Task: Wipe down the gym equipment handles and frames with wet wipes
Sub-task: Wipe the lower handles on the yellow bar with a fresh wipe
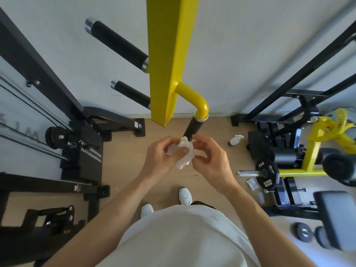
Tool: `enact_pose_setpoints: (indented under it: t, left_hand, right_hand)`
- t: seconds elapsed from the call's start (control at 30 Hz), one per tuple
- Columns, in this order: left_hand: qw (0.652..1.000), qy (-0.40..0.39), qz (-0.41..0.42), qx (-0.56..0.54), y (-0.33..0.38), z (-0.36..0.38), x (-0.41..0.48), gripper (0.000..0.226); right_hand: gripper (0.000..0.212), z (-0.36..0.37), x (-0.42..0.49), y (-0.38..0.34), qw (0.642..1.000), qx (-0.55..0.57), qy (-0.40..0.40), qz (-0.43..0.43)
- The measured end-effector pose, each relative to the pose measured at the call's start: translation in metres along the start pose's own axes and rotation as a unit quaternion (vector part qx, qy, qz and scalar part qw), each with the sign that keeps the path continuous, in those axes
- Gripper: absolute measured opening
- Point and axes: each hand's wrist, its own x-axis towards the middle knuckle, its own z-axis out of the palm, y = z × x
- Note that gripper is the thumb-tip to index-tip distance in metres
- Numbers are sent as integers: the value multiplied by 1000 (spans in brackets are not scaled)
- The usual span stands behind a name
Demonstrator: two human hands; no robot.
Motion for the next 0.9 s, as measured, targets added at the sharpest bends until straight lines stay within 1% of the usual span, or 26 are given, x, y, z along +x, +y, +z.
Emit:
enact_pose_setpoints:
  t: [0.03, 0.1, 0.17, 0.2, 0.23, 0.3, 0.4, 0.43, 0.5, 0.57, 0.63, 0.7, 0.8, 0.9]
  left_hand:
    - [1000, 19, -6, -19, 0, -2, 3, 25]
    - [996, 69, -18, -60, 2, -4, 8, 17]
    - [989, 133, -16, -57, 5, -3, 13, 11]
    - [985, 163, -12, -55, 8, -1, 15, 11]
    - [979, 192, -8, -69, 10, 2, 18, 13]
    - [964, 241, 1, -111, 19, 11, 21, 17]
    - [950, 290, 29, -116, 41, 29, 27, 14]
    - [948, 290, 39, -122, 47, 34, 30, 13]
    - [954, 256, 67, -143, 51, 39, 36, 11]
    - [962, 215, 105, -133, 43, 41, 39, 7]
    - [965, 193, 131, -117, 33, 41, 40, 8]
    - [968, 184, 141, -97, 26, 40, 41, 8]
    - [972, 164, 153, -75, 10, 40, 49, 18]
    - [976, 158, 138, -53, -11, 39, 50, 18]
  right_hand:
    - [51, -5, 2, -3, 1000, 7, 6, 1]
    - [38, -15, 9, -12, 998, 5, 58, 5]
    - [27, -24, 19, -25, 992, -38, 119, 7]
    - [26, -27, 26, -33, 989, -68, 130, 4]
    - [27, -29, 33, -40, 988, -87, 125, 0]
    - [27, -30, 46, -56, 992, -93, 89, -10]
    - [23, -30, 58, -72, 994, -99, 37, -35]
    - [21, -31, 60, -74, 993, -109, 24, -39]
    - [20, -34, 63, -78, 991, -130, 7, -42]
    - [20, -37, 65, -79, 989, -144, -8, -46]
    - [20, -39, 66, -79, 988, -149, -19, -48]
    - [20, -38, 67, -78, 988, -148, -21, -49]
    - [20, -37, 69, -76, 988, -142, -25, -51]
    - [20, -38, 71, -74, 986, -156, -28, -59]
